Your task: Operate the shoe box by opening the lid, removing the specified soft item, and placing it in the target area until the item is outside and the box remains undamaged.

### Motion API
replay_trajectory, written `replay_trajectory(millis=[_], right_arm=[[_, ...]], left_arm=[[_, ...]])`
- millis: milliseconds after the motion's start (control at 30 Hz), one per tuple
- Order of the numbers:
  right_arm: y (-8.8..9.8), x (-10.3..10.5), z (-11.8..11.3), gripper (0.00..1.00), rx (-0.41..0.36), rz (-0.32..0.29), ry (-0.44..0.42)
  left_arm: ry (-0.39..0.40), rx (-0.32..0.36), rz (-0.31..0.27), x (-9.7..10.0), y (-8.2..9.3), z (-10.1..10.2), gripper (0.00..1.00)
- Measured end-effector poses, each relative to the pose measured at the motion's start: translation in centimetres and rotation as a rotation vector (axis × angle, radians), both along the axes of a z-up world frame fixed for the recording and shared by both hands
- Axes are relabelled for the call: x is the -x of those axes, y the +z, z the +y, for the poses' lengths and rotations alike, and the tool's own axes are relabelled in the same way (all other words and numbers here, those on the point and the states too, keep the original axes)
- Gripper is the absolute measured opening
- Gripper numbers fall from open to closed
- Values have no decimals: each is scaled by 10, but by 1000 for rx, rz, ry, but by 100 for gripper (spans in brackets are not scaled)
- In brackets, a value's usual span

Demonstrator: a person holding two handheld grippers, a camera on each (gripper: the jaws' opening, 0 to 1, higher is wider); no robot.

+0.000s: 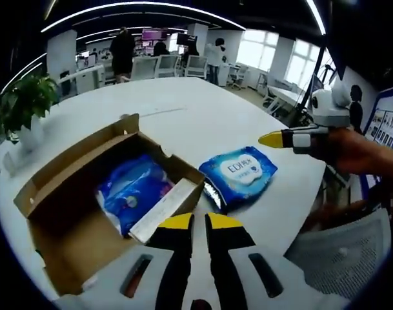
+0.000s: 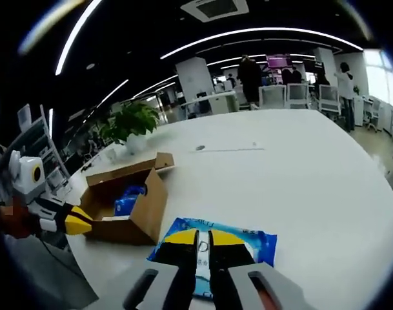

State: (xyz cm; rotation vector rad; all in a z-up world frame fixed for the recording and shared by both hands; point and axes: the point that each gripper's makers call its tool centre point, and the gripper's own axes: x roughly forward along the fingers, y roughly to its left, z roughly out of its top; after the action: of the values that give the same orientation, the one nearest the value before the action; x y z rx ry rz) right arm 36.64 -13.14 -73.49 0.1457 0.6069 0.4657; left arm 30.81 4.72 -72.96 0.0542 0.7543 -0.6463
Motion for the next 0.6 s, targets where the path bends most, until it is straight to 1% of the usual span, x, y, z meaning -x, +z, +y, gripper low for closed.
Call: replay_trajectory(millis=[100, 200, 367, 433, 467, 500, 533, 600], right_arm=[[3, -1, 16, 2, 4, -4, 34], [3, -7, 29, 3, 15, -5, 71], [4, -9, 60, 5, 29, 3, 141], [6, -10, 70, 5, 29, 6, 158], [6, -10, 72, 5, 29, 6, 162], [8, -11, 81, 5, 34, 3, 182], [8, -11, 83, 6, 36, 2, 188], [10, -13, 90, 6, 42, 0, 201]], left_arm=[[24, 6, -2, 2, 1, 13, 7], [51, 11, -5, 3, 2, 28, 7], [116, 34, 0, 6, 1, 54, 8], [149, 46, 3, 6, 0, 66, 8], [156, 47, 3, 7, 0, 71, 8], [168, 50, 5, 7, -1, 77, 8], [178, 49, 3, 8, -1, 83, 9], [188, 51, 0, 8, 0, 90, 9]])
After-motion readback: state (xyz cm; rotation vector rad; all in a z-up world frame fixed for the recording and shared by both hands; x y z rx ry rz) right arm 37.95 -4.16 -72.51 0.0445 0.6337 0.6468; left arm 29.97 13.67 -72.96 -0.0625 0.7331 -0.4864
